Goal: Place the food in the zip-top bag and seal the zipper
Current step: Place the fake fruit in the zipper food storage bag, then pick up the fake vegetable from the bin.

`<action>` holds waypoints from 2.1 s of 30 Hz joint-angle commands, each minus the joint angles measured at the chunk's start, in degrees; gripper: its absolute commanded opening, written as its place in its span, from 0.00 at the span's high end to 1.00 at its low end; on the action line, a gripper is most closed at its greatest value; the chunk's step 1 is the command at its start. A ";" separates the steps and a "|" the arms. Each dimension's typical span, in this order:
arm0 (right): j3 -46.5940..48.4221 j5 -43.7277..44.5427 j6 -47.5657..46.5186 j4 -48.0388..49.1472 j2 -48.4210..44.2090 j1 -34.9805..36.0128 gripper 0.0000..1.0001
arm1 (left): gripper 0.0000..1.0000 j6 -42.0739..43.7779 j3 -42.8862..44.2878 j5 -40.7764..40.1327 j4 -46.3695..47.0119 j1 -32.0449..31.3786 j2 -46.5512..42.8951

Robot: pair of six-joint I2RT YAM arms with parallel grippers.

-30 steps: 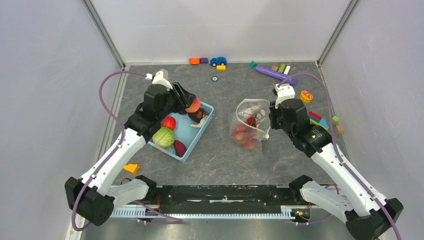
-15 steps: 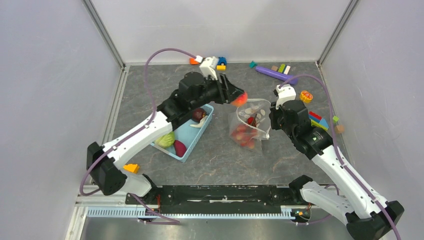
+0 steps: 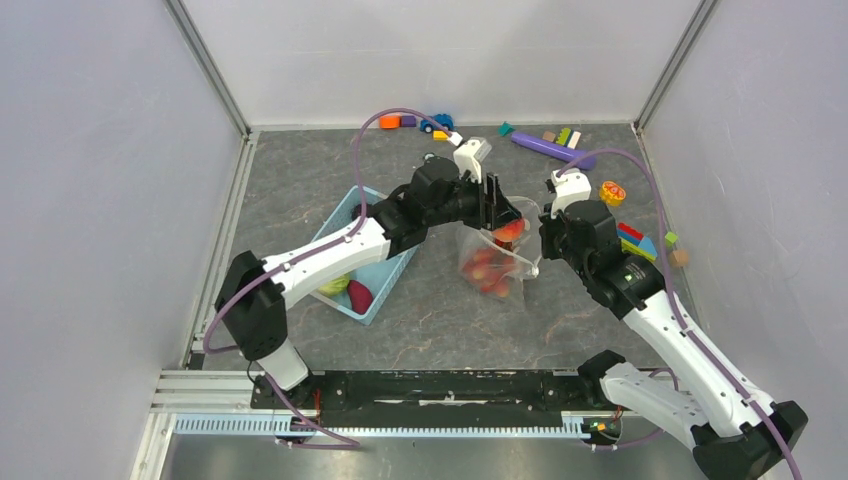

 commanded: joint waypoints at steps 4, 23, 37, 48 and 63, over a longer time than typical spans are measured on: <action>-0.84 -1.60 -2.06 2.74 -0.15 -0.21 1.00 | 0.69 5.15 6.14 -2.91 -0.49 -1.86 4.61; -6.63 -2.31 -1.40 7.82 -7.30 -0.24 1.00 | 0.00 8.26 6.88 -2.50 -6.93 -4.88 3.37; -7.91 -2.90 -2.64 8.62 -6.61 -0.16 1.00 | 0.00 8.37 -1.54 -10.30 -8.72 -4.74 -11.24; -8.26 -1.96 -3.46 8.96 -6.73 -0.23 1.00 | 0.00 -3.77 -12.33 -35.72 -30.99 5.56 -23.58; -8.53 -0.99 -3.39 9.12 -5.85 -0.19 1.00 | 0.00 -15.77 -18.06 -44.27 -54.21 20.64 -31.22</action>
